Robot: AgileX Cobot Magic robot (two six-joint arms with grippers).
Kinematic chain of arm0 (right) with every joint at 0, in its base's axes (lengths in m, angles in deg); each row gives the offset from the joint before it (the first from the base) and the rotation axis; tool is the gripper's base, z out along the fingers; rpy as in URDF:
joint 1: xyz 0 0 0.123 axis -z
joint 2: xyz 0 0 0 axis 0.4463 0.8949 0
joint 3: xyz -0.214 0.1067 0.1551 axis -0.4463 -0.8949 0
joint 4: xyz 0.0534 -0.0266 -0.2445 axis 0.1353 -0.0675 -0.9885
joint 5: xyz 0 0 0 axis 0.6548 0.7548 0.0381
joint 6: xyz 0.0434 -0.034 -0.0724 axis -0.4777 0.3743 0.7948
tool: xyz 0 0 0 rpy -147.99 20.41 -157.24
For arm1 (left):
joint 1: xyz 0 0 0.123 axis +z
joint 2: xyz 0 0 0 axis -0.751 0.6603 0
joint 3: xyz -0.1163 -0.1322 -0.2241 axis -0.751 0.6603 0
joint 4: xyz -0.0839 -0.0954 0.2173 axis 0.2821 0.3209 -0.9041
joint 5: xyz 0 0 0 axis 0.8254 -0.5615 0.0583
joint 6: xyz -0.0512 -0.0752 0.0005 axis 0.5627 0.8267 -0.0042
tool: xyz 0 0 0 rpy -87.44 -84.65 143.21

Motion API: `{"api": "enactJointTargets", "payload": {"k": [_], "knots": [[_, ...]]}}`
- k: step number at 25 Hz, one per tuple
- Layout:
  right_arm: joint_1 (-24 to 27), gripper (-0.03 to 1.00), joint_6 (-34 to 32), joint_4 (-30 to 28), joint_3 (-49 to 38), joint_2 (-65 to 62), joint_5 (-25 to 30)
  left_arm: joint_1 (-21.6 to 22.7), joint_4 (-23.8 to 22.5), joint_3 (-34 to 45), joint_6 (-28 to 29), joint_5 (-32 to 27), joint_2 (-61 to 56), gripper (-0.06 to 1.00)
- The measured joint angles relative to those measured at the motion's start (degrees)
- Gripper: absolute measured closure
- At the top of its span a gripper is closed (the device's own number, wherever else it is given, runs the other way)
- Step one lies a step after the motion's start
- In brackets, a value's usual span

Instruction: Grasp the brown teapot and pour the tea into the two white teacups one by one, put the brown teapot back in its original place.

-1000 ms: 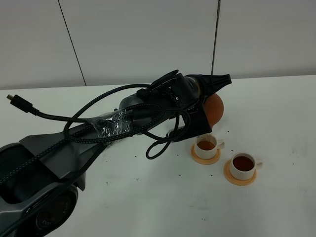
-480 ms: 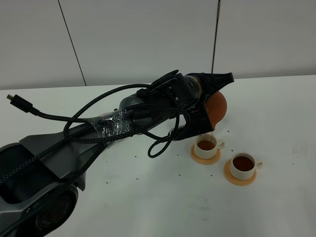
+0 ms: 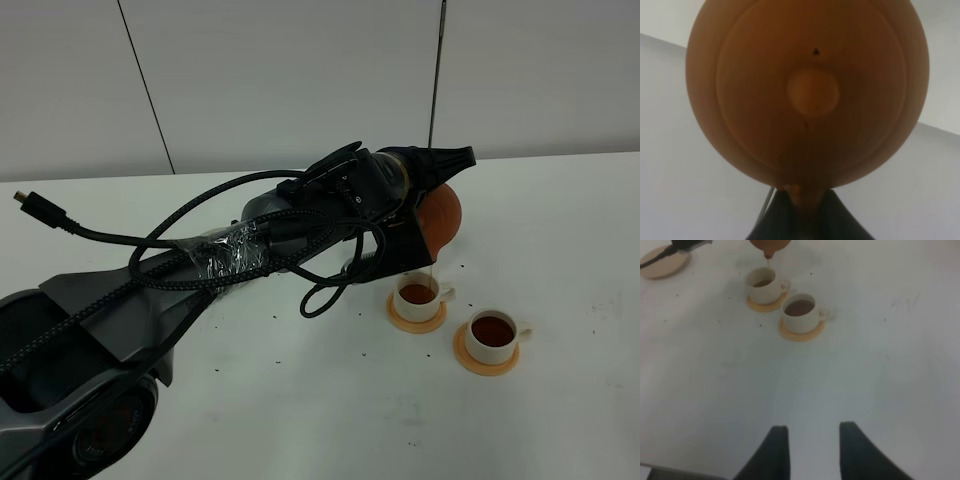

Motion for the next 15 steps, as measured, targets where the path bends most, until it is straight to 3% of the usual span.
{"api": "enactJointTargets", "payload": {"k": [15], "knots": [[0.0, 0.73, 0.0, 0.0, 0.0, 0.0, 0.0, 0.0, -0.07, 0.0, -2.36, 0.13, 0.0, 0.77]]}}
